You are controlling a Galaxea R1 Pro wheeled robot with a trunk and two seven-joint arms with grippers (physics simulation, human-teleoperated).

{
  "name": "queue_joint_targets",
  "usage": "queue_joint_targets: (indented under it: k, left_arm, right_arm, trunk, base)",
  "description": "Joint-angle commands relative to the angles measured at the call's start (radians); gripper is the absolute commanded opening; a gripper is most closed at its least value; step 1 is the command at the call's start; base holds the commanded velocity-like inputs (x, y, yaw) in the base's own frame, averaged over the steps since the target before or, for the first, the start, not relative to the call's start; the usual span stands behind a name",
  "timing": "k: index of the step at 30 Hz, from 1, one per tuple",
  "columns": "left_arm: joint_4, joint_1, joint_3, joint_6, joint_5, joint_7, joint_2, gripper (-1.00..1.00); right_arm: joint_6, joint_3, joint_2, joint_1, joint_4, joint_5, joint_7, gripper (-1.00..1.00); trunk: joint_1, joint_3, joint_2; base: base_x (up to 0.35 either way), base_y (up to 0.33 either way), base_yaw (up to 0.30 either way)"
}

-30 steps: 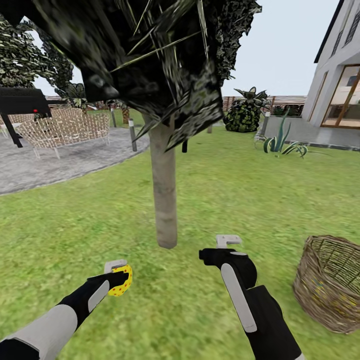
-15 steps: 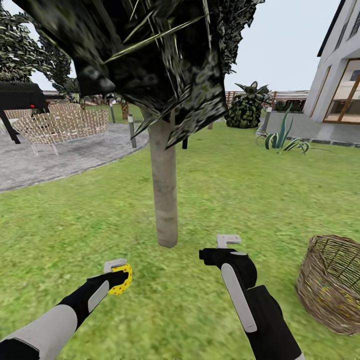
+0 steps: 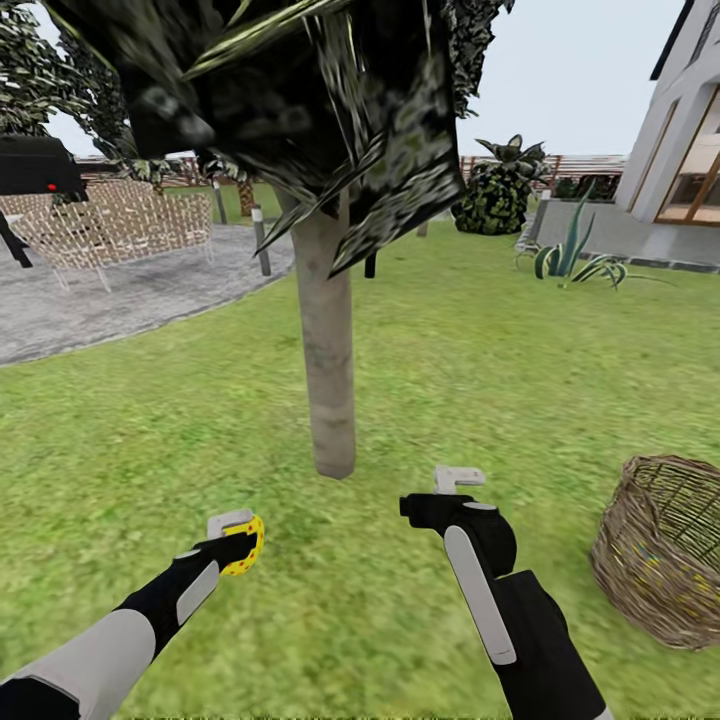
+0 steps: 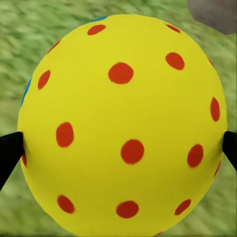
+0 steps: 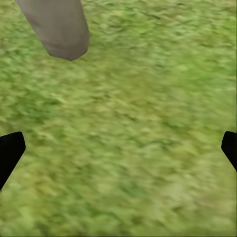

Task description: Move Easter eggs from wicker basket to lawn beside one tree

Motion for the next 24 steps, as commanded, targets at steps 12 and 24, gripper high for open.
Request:
queue_joint_targets:
  k: [12,24]
  left_arm:
    - [0.003,-0.002,-0.008,-0.039,0.011,0.009,0.0,-1.0]
    - [-0.002,-0.002,-0.005,-0.047,0.016,0.011,0.004,-1.0]
  right_arm:
    - [0.001,0.004,0.002,-0.001,-0.001,-0.011,-0.01,1.0]
    - [0.008,0.032,0.004,-0.001,-0.001,-0.014,-0.007,1.0]
  trunk:
    - [0.005,-0.047,-0.003]
    - [0.011,-0.094,-0.006]
  base:
    - [0.0,0.0,0.0]
    - [0.0,0.0,-0.061]
